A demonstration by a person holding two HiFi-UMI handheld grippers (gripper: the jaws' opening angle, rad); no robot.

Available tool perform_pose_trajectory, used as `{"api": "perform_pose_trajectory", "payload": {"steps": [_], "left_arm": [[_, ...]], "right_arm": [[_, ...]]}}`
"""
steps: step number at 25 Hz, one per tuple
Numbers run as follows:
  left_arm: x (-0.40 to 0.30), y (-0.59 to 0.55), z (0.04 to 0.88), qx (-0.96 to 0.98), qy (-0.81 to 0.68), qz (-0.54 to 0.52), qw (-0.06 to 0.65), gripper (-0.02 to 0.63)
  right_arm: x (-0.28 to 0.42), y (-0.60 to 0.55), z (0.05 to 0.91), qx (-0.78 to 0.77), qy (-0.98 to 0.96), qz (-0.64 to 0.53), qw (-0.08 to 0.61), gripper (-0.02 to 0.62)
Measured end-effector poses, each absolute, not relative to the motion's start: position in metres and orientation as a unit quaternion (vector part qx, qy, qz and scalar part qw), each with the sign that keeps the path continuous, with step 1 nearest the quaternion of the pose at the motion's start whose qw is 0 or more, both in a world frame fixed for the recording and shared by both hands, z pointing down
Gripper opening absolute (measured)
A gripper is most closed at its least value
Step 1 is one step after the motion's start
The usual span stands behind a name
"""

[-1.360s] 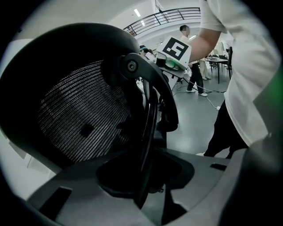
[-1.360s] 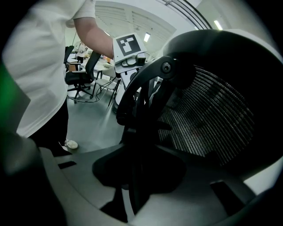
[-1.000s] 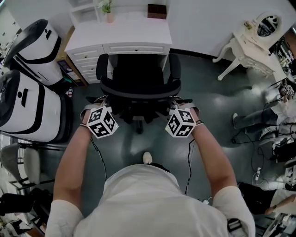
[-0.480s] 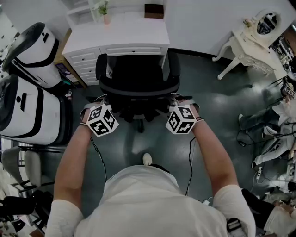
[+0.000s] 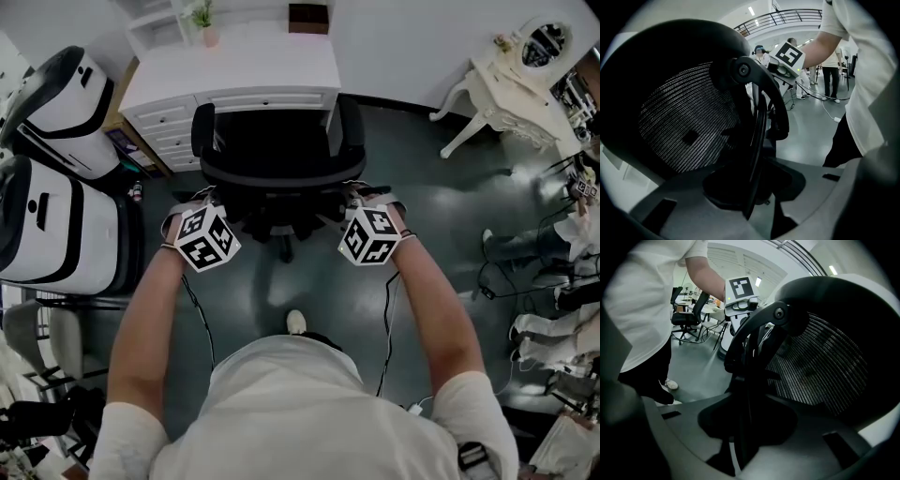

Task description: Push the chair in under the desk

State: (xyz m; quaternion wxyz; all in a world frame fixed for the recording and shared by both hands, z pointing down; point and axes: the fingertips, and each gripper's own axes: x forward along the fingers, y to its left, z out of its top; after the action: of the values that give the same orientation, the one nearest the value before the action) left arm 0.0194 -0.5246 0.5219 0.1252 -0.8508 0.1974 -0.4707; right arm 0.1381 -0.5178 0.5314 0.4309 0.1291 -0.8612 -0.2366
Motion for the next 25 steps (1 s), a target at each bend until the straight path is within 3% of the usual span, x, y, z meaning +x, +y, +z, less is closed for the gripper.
{"api": "perform_pose_trajectory", "payload": {"steps": [25], "left_arm": [[0.022,-0.587,0.518,-0.849,0.2,-0.469,0.137,0.137]], "right_arm": [[0.14,-0.579,0.527,0.133,-0.862,-0.238,0.427,0.114]]}}
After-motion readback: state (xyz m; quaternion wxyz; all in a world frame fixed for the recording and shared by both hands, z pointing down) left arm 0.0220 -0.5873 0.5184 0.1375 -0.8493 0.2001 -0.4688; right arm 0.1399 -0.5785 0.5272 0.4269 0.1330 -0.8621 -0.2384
